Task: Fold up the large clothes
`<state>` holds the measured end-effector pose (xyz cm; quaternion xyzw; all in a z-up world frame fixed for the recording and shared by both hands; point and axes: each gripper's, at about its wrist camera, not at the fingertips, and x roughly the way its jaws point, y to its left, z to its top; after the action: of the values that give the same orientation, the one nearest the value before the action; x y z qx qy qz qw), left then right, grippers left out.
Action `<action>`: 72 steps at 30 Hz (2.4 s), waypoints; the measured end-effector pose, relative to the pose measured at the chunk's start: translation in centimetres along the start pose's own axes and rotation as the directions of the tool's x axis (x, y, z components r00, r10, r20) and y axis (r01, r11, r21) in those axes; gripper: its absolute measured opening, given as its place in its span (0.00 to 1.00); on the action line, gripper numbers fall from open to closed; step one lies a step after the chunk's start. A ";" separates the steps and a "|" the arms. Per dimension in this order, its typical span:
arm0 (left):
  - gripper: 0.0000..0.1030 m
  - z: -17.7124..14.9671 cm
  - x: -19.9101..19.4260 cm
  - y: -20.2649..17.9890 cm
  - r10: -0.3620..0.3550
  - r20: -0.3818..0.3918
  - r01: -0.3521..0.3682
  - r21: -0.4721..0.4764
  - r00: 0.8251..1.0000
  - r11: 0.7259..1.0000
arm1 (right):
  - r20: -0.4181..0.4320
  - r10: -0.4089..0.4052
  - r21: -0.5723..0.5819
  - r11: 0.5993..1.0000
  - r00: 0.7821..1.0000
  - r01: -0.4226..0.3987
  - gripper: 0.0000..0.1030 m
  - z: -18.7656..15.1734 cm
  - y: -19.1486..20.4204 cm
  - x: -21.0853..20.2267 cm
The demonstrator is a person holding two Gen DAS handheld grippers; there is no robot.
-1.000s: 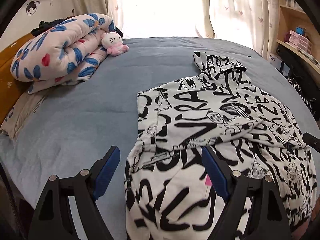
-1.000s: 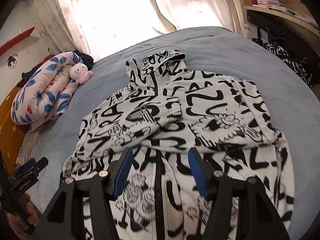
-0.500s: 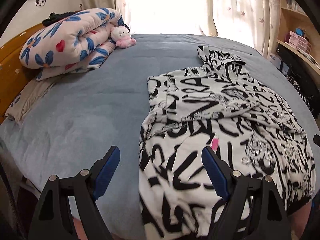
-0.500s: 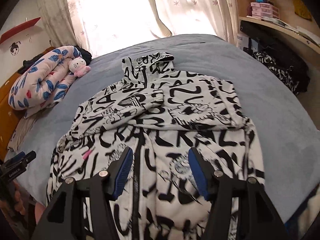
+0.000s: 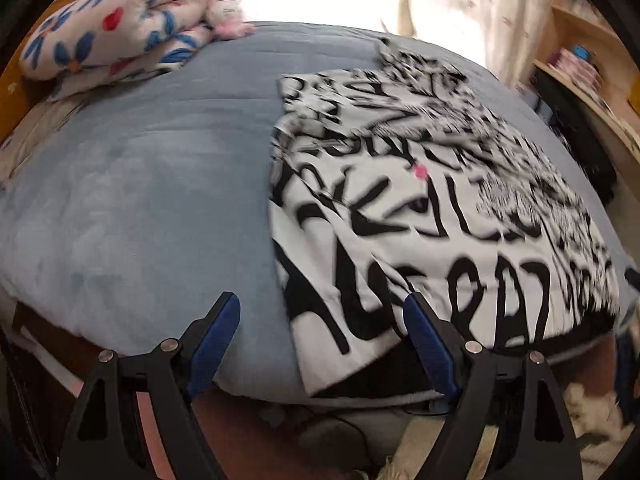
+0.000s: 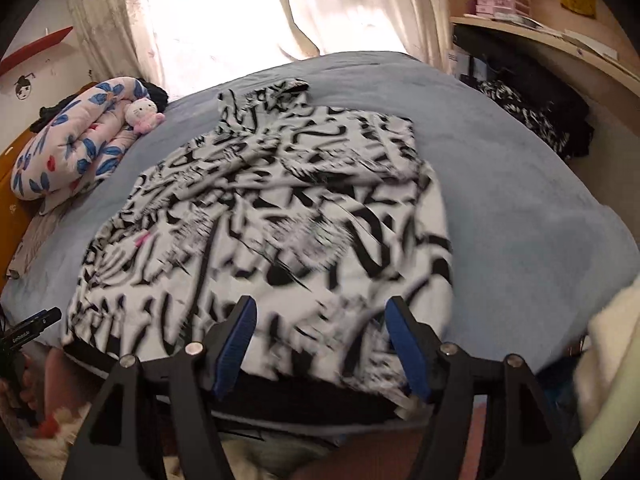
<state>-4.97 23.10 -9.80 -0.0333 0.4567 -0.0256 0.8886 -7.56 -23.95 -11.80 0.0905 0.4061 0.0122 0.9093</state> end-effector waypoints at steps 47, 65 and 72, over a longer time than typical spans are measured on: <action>0.10 4.1 1.8 1.1 -0.476 0.064 0.470 -0.317 0.877 0.824 | 0.118 0.231 0.156 0.956 0.966 -0.248 0.06 4.4 -3.2 0.7; 0.11 30.4 9.8 -0.5 -0.268 0.257 0.351 -0.375 0.929 0.858 | 0.233 0.132 0.264 0.945 0.963 -0.194 0.07 28.5 -3.0 12.4; 0.26 34.6 20.6 -1.4 -0.176 0.060 0.186 -0.389 0.982 0.902 | -0.018 0.138 0.345 0.931 0.990 -0.123 0.24 30.2 -4.1 23.3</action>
<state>35.10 21.40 -6.29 -0.2534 0.4370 -0.0155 0.8629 30.22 -30.44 -9.93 0.2739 0.4141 0.0036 0.8681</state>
